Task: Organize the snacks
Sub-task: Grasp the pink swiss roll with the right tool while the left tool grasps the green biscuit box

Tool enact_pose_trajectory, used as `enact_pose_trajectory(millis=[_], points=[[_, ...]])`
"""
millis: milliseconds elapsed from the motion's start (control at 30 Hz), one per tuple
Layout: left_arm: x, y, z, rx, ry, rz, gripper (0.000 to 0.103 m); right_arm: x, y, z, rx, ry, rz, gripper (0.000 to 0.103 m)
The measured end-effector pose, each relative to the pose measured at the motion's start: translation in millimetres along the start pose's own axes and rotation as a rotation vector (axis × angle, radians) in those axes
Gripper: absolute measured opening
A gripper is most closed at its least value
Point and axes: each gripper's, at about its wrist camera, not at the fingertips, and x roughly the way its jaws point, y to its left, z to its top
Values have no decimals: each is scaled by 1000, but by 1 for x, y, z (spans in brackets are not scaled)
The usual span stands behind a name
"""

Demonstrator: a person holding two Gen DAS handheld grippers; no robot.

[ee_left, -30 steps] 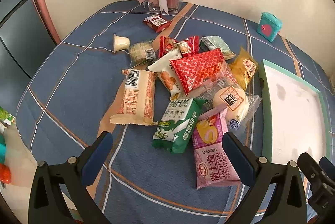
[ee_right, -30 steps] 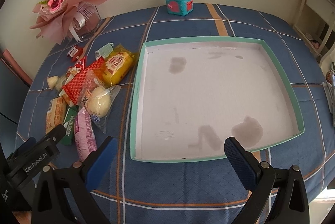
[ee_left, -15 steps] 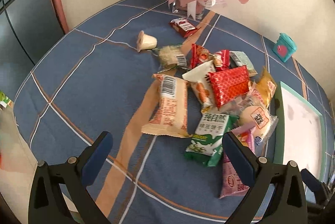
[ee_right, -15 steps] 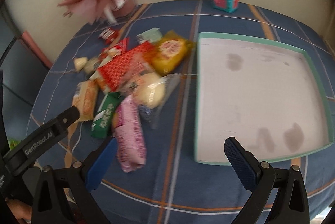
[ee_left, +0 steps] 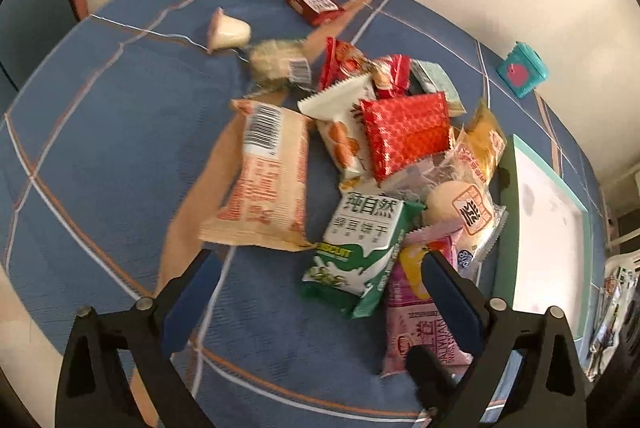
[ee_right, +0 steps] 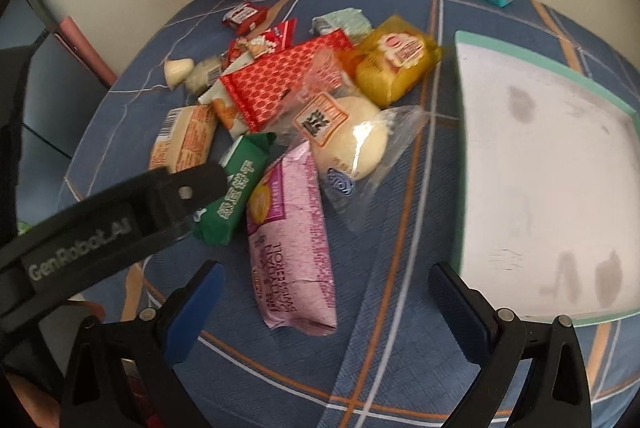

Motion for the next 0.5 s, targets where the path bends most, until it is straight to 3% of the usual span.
enact_pose_trajectory(millis=[100, 400, 500], points=[[7, -5, 2, 9, 21, -4, 96, 3, -1, 2, -13, 7, 12, 98], [30, -21, 11, 22, 88, -69, 61, 22, 2, 8, -41, 53, 24, 68], [43, -26, 15, 23, 104, -76, 55, 28, 4, 8, -45, 65, 43, 56]])
